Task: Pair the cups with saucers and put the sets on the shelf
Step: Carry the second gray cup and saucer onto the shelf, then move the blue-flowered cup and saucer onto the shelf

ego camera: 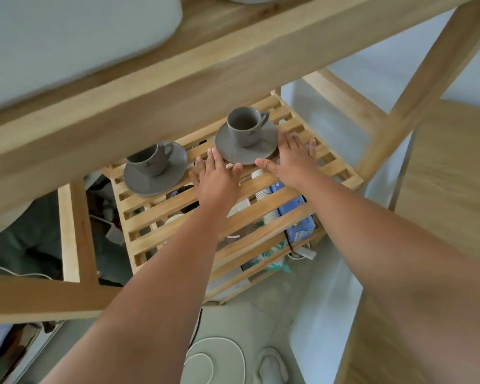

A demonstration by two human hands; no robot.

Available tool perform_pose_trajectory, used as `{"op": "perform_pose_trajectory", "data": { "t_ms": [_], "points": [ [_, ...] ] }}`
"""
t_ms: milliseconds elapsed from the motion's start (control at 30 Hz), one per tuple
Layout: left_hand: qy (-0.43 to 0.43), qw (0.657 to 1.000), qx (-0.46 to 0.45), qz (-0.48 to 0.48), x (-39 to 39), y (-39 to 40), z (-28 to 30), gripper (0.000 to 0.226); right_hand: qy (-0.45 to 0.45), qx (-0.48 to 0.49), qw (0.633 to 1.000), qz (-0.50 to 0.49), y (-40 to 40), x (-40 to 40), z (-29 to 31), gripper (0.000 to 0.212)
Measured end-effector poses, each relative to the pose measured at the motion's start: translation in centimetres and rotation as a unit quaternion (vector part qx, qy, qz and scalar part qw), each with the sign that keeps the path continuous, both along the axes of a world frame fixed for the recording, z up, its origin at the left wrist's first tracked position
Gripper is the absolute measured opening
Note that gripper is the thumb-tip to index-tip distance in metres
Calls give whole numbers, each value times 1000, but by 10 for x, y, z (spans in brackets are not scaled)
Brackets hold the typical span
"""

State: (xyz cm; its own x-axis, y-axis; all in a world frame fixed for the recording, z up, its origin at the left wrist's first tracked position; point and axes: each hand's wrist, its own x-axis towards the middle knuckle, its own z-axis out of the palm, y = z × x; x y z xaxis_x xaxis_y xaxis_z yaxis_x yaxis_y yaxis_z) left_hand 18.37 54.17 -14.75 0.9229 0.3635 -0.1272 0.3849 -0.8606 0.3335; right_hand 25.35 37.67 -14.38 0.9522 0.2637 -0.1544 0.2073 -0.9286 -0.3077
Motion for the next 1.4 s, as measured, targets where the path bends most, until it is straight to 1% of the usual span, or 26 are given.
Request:
{"op": "perform_pose_trajectory", "data": {
  "t_ms": [267,367,433,567,700,767,833,900,1000,1067,1133,1267,1333,1400],
  "points": [
    [-20,999,-14,26,21,-4,1,71,21,0,999,-37,9,20,1,94],
    [-14,999,-20,39,23,-8,1,71,18,-4,999,-39,10,18,1,90],
    [1,999,-9,39,18,-12,0,70,12,-13,999,-33,9,10,-2,83],
    [18,1000,20,-2,-11,-18,-3,68,15,-31,999,9,-2,-18,-6,69],
    [32,998,14,-57,-51,-28,3,62,64,-37,996,48,-20,-54,2,63],
    [57,995,12,-85,-73,-34,7,60,108,-26,992,61,-30,-71,14,61],
    [69,992,-4,-102,-95,-41,16,57,142,-1,987,75,-43,-91,31,56],
    [58,991,-43,-115,-115,-53,33,50,158,55,982,83,-61,-119,51,48],
    [22,984,-131,-122,-147,-83,65,46,156,136,975,78,-95,-168,85,43],
    [-7,973,-185,-135,-171,-111,84,47,145,171,973,47,-121,-204,105,39],
    [-10,957,-244,-155,-190,-141,96,51,127,206,970,-1,-149,-236,123,35],
    [4,924,-310,-225,-213,-212,108,55,35,248,964,-88,-218,-282,163,30],
    [21,910,-336,-244,-222,-246,111,56,-8,280,947,-154,-256,-303,180,27],
    [44,903,-340,-259,-229,-275,110,60,-59,311,921,-227,-291,-324,185,25]
  ]
}}
